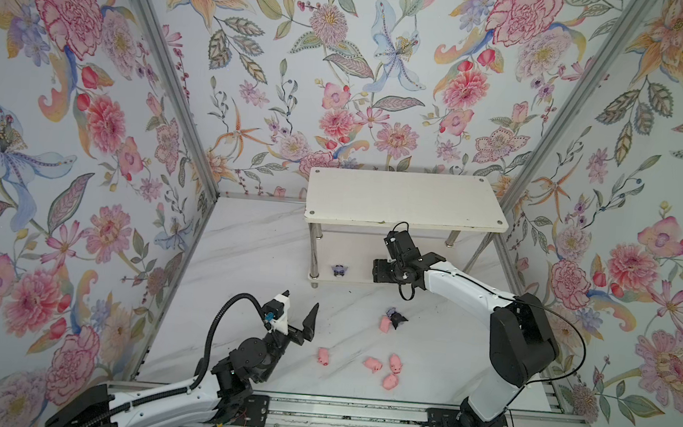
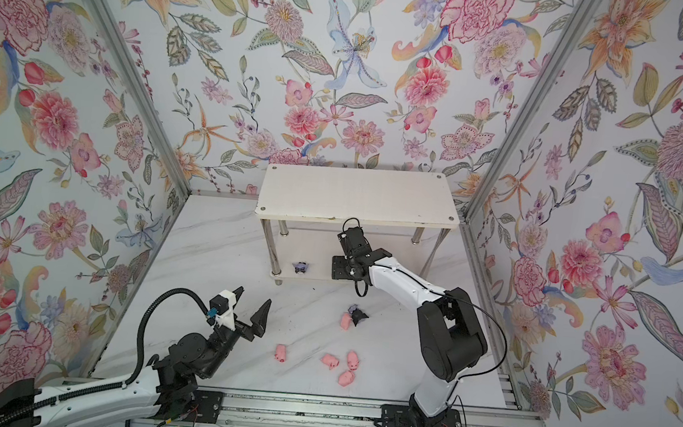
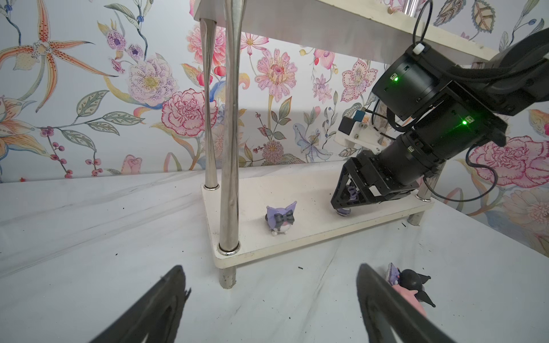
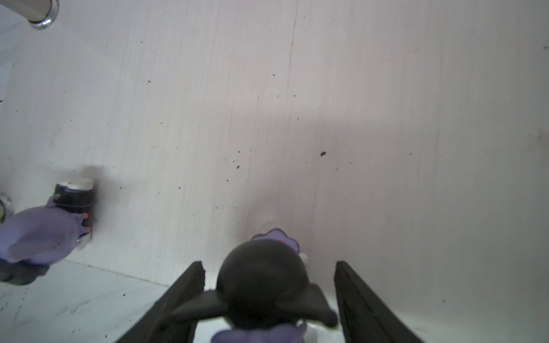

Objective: Place and organize the plastic toys onto the shelf
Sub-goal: 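Lower the black figurine onto the lower shelf beside the purple figurine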

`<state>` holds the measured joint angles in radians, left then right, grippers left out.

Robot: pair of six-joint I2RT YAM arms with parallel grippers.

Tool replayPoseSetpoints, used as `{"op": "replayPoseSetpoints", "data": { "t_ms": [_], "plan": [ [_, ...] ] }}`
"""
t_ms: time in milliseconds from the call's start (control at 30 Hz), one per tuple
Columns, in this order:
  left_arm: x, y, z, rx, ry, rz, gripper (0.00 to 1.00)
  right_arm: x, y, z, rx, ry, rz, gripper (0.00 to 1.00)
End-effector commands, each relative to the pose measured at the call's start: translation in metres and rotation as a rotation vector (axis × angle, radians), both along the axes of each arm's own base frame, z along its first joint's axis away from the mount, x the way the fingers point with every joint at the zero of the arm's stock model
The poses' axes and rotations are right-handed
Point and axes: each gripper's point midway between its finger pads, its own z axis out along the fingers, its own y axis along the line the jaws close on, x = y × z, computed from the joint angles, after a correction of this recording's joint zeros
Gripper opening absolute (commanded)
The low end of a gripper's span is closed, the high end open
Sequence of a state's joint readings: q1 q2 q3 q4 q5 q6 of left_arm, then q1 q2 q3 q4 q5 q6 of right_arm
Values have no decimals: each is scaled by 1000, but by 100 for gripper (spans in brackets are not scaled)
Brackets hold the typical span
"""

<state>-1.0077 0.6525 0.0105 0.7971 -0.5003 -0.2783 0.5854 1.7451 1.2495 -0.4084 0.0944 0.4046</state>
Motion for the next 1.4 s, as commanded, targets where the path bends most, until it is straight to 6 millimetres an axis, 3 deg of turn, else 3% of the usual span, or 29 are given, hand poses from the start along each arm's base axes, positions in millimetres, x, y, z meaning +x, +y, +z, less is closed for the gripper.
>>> {"op": "replayPoseSetpoints", "data": {
  "t_ms": [0,700,1367],
  "plan": [
    [-9,16,-64,96,77,-4,91,-3,-2,12,12,-4,-12,72],
    [-9,16,-64,87,79,-4,90,-17,8,40,69,-53,24,72],
    [-10,16,-66,87,84,-5,90,-34,7,45,77,-64,35,72]
  ]
}}
